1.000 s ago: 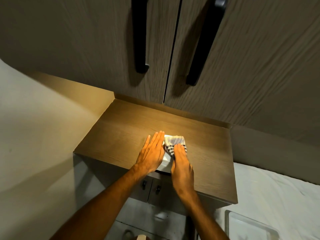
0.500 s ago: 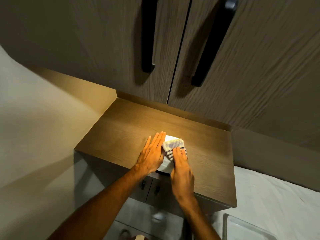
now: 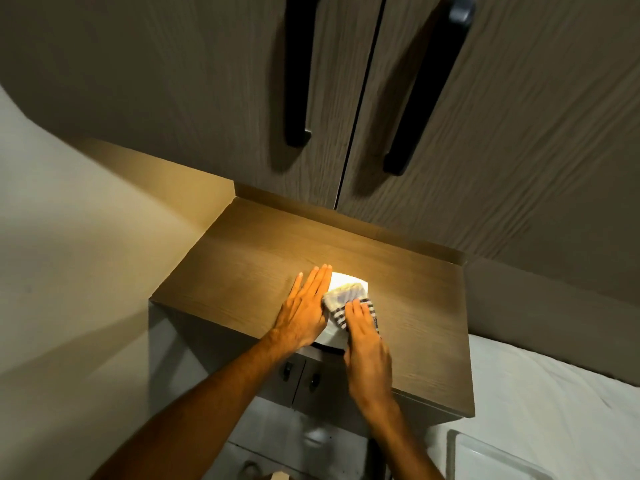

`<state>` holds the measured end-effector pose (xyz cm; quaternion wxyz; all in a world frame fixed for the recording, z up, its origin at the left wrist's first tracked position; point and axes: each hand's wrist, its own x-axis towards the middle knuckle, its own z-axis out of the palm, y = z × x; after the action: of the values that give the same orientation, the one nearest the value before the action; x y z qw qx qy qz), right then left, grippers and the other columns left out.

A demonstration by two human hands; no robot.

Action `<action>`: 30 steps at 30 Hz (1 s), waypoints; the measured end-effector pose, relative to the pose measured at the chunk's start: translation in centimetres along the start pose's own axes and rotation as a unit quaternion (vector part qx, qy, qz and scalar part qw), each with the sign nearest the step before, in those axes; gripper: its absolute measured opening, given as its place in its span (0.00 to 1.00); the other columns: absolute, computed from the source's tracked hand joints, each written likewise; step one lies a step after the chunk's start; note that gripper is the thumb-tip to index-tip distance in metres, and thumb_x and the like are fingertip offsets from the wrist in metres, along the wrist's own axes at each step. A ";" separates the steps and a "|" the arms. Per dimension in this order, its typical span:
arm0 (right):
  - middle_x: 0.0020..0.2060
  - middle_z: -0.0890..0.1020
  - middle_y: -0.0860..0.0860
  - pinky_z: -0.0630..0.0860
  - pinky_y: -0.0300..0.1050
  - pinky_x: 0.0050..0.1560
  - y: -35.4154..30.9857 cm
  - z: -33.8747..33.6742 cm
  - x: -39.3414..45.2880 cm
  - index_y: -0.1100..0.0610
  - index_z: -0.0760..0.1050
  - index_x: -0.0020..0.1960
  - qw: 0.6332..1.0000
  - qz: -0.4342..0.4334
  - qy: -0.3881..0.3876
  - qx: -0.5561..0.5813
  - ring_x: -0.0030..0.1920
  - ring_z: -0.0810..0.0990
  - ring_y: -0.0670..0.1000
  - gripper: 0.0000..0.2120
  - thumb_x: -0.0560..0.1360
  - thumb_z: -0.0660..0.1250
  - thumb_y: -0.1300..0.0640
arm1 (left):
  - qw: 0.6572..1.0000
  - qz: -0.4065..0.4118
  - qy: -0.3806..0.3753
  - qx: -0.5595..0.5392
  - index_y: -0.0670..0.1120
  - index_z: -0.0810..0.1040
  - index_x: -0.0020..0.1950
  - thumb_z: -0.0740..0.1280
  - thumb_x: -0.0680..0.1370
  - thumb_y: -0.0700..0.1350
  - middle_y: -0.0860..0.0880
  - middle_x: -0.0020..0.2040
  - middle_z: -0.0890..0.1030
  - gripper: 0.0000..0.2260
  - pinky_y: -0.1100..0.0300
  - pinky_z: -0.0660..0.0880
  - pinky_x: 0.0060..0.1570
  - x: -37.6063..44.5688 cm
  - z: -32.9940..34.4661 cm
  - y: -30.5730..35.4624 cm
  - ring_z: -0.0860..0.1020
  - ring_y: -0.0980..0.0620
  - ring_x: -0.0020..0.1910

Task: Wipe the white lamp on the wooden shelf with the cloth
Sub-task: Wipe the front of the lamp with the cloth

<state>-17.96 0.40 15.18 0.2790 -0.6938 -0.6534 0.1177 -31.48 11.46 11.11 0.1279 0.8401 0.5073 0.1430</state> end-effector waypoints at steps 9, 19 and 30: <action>0.66 0.80 0.52 0.79 0.31 0.49 -0.2 -2.1 6.0 0.51 0.70 0.73 0.996 0.060 0.010 0.061 0.55 0.82 0.44 0.18 0.83 0.61 0.57 | 0.999 -0.017 0.027 -0.005 0.45 0.51 0.84 0.47 0.86 0.51 0.45 0.84 0.57 0.26 0.50 0.41 0.81 0.1 -0.2 0.6 0.53 0.48 0.84; 0.72 0.75 0.56 0.78 0.52 0.67 -0.9 -0.7 2.9 0.57 0.68 0.75 0.999 -0.038 -0.015 0.005 0.70 0.76 0.55 0.27 0.78 0.70 0.62 | 1.000 -0.004 -0.013 -0.022 0.47 0.49 0.84 0.57 0.85 0.53 0.45 0.85 0.53 0.30 0.45 0.43 0.83 0.3 -0.2 0.1 0.49 0.46 0.84; 0.76 0.70 0.55 0.77 0.53 0.68 0.1 0.1 0.4 0.57 0.64 0.78 1.000 0.006 -0.015 -0.018 0.74 0.71 0.54 0.30 0.78 0.67 0.68 | 0.999 -0.009 -0.009 -0.050 0.44 0.47 0.84 0.54 0.86 0.53 0.45 0.85 0.52 0.30 0.45 0.44 0.83 0.2 -0.1 0.1 0.49 0.47 0.84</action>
<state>-17.86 0.86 15.09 0.2564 -0.7005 -0.6555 0.1180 -31.33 11.61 11.24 0.1760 0.8292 0.5060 0.1593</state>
